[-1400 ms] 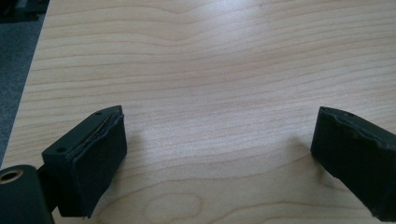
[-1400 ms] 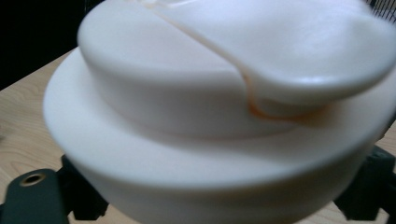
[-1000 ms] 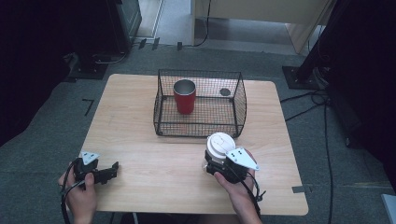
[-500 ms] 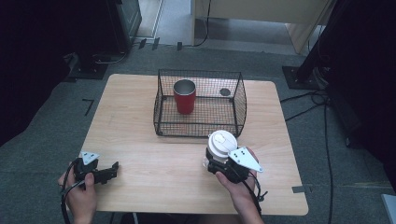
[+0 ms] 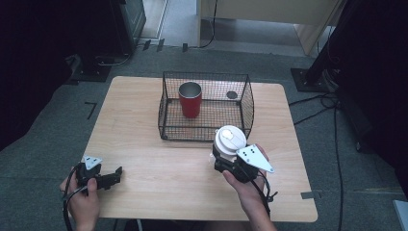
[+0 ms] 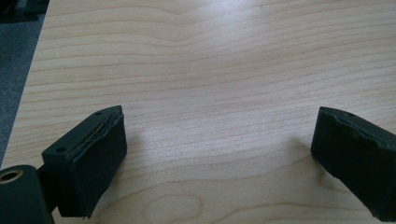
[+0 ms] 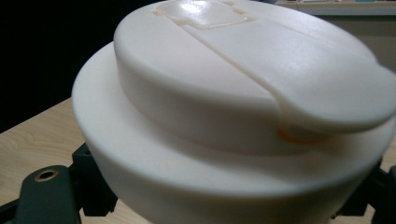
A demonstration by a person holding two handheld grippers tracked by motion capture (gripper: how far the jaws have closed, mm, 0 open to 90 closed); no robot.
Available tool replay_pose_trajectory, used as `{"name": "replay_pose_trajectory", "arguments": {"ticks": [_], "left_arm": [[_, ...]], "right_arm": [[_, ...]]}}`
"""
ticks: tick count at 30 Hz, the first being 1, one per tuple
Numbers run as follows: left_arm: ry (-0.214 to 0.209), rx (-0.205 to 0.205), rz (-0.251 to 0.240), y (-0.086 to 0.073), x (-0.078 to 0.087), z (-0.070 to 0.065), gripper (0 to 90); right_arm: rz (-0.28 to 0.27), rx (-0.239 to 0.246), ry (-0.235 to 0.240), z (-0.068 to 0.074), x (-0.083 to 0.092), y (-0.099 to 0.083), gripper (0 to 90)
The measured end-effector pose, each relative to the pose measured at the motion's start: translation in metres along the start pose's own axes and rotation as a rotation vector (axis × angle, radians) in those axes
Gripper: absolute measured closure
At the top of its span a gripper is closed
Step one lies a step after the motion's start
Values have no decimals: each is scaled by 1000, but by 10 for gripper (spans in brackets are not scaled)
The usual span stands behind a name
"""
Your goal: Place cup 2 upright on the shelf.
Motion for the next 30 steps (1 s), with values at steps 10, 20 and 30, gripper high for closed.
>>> {"name": "replay_pose_trajectory", "arguments": {"ticks": [10,20,30], "left_arm": [[1,2,-3,0,0,0,42],[0,3,-2,0,0,0,42],[0,4,-1,0,0,0,42]], "right_arm": [[-38,64,-43,-1,-8,17,164],[-120,86,-48,-2,-16,36,163],[-156,77,-36,-5,-25,48,161]]}}
Point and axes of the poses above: each handheld gripper's, and its own axes: x roughly backward along the jaws, y roughly out of its top, z roughly to its left, the point moved 6 cm from there along -x, roughly forward along the jaws, and after that the axes turned 10 degrees about y, right-handed, at the moved point
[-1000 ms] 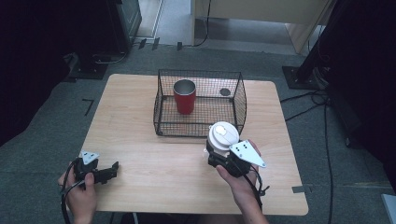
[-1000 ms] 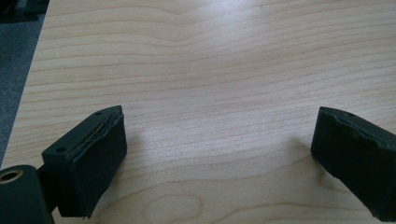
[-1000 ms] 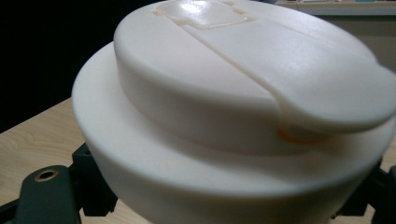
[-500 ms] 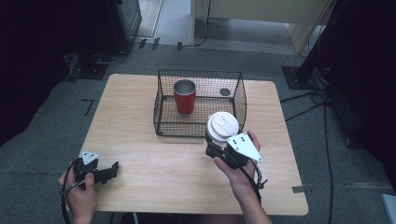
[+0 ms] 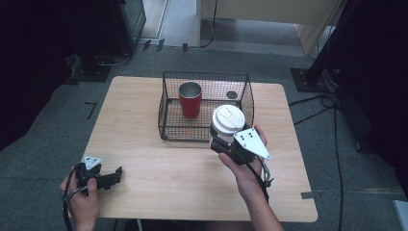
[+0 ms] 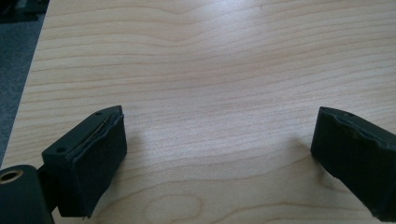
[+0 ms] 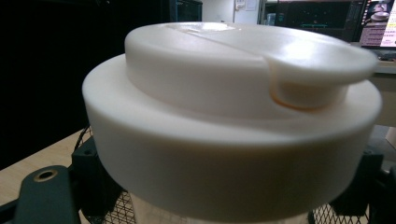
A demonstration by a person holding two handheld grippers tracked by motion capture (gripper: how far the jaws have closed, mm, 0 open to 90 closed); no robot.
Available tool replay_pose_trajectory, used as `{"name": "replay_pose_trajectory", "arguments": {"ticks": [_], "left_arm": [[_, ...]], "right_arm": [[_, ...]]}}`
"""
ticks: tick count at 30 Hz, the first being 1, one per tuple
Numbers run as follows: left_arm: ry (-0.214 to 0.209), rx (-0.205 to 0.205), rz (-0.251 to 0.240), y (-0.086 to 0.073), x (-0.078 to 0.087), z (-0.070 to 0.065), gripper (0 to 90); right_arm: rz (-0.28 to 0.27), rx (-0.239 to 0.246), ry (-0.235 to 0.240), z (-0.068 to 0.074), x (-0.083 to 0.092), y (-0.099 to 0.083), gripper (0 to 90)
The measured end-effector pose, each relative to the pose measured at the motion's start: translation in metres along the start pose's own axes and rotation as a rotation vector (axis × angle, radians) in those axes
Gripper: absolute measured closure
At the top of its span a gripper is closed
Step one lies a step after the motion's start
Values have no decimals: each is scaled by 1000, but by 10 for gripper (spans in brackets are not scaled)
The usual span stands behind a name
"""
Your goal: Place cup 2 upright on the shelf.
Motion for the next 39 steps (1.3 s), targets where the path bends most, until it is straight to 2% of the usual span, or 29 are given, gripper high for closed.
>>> {"name": "replay_pose_trajectory", "arguments": {"ticks": [4,7,10,20,24,33,39], "left_arm": [[-1,-2,0,0,0,0,42],[-1,-2,0,0,0,0,42],[-1,-2,0,0,0,0,42],[-1,-3,2,0,0,0,42],[0,-4,1,0,0,0,42],[0,-4,1,0,0,0,42],[0,-3,0,0,0,0,42]], "right_arm": [[0,-9,3,-1,-6,1,161],[-35,5,-5,-2,-10,1,161],[-58,-7,-13,-5,-15,2,161],[-82,-11,-17,-10,-29,13,161],[-84,-18,-12,-14,-36,16,161],[-95,-11,-32,-21,-51,20,161],[-85,-30,-41,-28,-61,18,161]]}}
Point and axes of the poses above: each handheld gripper's, and its own axes: x roughly backward along the jaws, y roughly out of its top, z roughly to its left, the point moved 6 cm from there along -x, roughly forward along the jaws, and after that the axes turned 10 degrees about y, right-handed, at the moved point
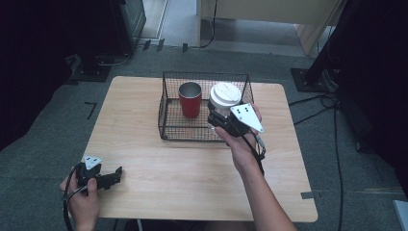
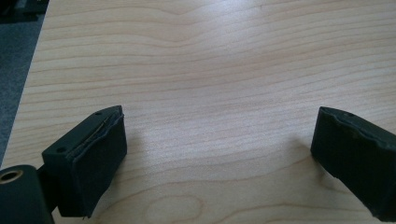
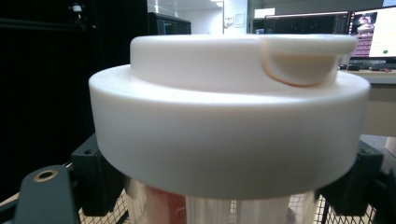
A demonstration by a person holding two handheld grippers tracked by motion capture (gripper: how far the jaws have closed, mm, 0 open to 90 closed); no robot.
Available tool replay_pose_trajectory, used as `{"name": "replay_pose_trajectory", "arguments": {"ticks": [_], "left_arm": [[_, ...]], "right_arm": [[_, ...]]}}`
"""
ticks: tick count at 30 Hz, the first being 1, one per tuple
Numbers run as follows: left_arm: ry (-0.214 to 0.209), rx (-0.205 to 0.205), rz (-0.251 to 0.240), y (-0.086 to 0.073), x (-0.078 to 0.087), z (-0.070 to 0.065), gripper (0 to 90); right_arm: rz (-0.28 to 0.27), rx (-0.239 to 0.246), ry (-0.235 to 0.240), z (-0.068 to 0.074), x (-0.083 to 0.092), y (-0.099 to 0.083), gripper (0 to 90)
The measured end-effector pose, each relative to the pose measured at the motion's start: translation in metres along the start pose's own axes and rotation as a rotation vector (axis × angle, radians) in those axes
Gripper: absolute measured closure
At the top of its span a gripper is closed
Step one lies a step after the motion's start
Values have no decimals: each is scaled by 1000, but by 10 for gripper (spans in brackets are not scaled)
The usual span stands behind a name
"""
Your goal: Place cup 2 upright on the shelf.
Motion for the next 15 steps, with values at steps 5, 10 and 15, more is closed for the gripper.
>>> {"name": "replay_pose_trajectory", "arguments": {"ticks": [5,10,15], "left_arm": [[0,0,1,0,0,0,42],[0,1,1,0,0,0,42],[0,2,0,0,0,0,42]], "right_arm": [[-12,22,-7,-6,-10,-2,161],[-9,34,-13,-10,-18,-2,161],[-4,31,-22,-14,-27,-3,161]]}}
Point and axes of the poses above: each handheld gripper's, and its own axes: x roughly backward along the jaws, y roughly out of its top, z roughly to its left, the point moved 6 cm from there along -x, roughly forward along the jaws, and after that the axes turned 10 degrees about y, right-handed, at the moved point
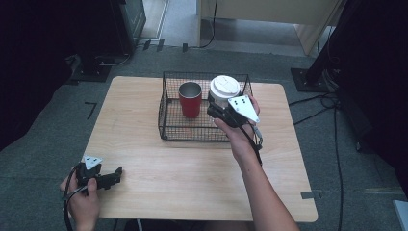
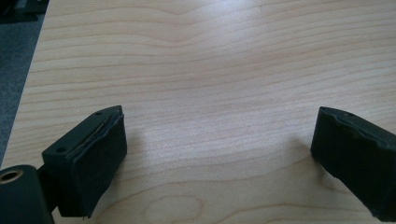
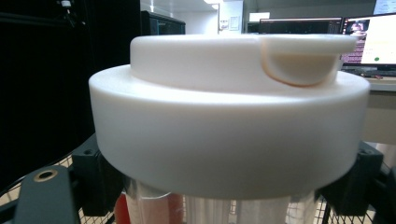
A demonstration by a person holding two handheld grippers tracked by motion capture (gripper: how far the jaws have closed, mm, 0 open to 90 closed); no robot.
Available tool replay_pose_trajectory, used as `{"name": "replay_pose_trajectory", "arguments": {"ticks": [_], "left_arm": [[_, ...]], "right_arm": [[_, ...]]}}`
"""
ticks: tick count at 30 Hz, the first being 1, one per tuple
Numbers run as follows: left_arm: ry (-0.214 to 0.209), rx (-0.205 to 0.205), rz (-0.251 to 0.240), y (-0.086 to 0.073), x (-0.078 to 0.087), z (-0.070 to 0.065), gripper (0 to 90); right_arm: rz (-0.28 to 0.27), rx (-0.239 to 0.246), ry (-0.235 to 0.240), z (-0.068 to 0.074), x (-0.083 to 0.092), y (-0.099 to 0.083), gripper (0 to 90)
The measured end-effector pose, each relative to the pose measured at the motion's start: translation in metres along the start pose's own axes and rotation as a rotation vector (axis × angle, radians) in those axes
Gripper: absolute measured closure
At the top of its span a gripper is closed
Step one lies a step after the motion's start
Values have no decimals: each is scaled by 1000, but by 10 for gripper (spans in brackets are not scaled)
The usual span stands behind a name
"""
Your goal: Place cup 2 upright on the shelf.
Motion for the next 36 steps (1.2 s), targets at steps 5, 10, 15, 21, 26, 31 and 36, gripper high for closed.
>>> {"name": "replay_pose_trajectory", "arguments": {"ticks": [5,10,15,21,26,31,36], "left_arm": [[0,-2,1,0,0,0,42],[0,-2,1,0,0,0,42],[0,-2,1,0,0,0,42],[0,-2,1,0,0,0,42],[0,-2,1,0,0,0,42],[0,-2,2,0,0,0,42],[0,-2,1,0,0,0,42]], "right_arm": [[1,3,-20,-3,-10,-1,161],[10,3,-42,-9,-21,-5,161],[24,5,-43,-12,-30,-12,161],[30,-4,-62,-17,-40,-21,161],[47,-18,-61,-17,-47,-30,161],[63,-25,-61,-16,-54,-36,161],[69,-37,-61,-17,-65,-40,161]]}}
Point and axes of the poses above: each handheld gripper's, and its own axes: x roughly backward along the jaws, y roughly out of its top, z roughly to its left, the point moved 6 cm from there along -x, roughly forward along the jaws, and after that the axes turned 10 degrees about y, right-handed, at the moved point
